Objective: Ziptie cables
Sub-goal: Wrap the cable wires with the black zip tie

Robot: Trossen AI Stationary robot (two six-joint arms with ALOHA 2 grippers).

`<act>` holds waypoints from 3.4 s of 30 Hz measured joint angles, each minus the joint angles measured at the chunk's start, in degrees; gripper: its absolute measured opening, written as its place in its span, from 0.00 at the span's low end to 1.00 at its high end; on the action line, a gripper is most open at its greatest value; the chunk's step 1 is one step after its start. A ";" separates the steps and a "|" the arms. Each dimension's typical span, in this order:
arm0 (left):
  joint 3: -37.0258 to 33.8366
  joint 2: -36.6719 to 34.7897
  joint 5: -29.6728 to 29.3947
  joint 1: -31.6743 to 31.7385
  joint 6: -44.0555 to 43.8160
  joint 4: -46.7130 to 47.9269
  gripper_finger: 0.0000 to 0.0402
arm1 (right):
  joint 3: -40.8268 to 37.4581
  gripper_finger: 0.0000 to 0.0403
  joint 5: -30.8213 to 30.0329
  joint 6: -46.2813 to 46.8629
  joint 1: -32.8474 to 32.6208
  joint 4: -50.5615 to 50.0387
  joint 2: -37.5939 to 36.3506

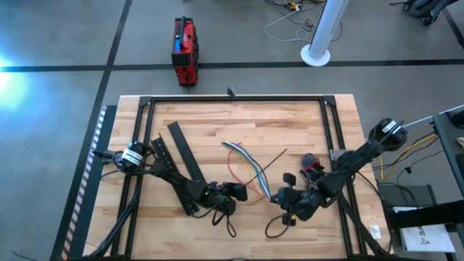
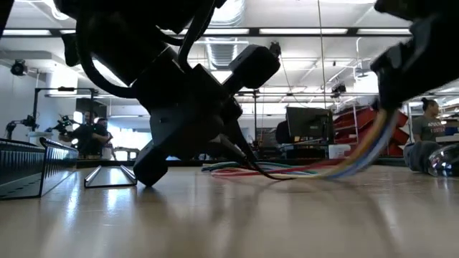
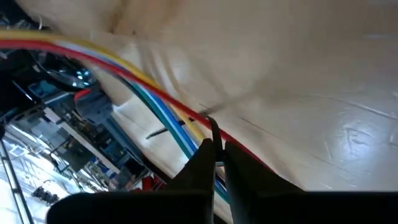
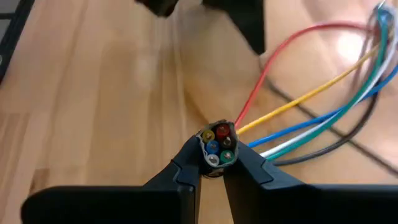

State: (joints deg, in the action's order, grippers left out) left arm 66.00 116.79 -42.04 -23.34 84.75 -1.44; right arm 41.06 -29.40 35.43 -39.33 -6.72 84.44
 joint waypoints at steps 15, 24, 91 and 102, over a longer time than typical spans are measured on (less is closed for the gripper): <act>-0.02 0.00 2.88 0.31 1.79 -3.12 0.00 | 0.04 0.12 10.30 6.65 -4.75 -5.97 0.81; -0.02 0.02 4.21 0.40 1.84 -3.70 0.00 | 0.02 0.34 11.82 11.79 -5.64 -13.58 -3.83; -0.13 0.14 1.67 -0.99 -6.52 -11.05 0.08 | -0.61 0.00 -13.34 -19.38 10.86 46.07 30.80; -0.13 -4.22 -1.81 -1.75 -34.18 -8.10 0.33 | -0.61 0.00 -15.20 -19.53 10.69 46.03 30.80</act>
State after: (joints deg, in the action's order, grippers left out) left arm 65.87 112.57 -43.86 -25.10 50.57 -9.55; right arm 40.45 -44.60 15.90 -28.64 39.31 115.24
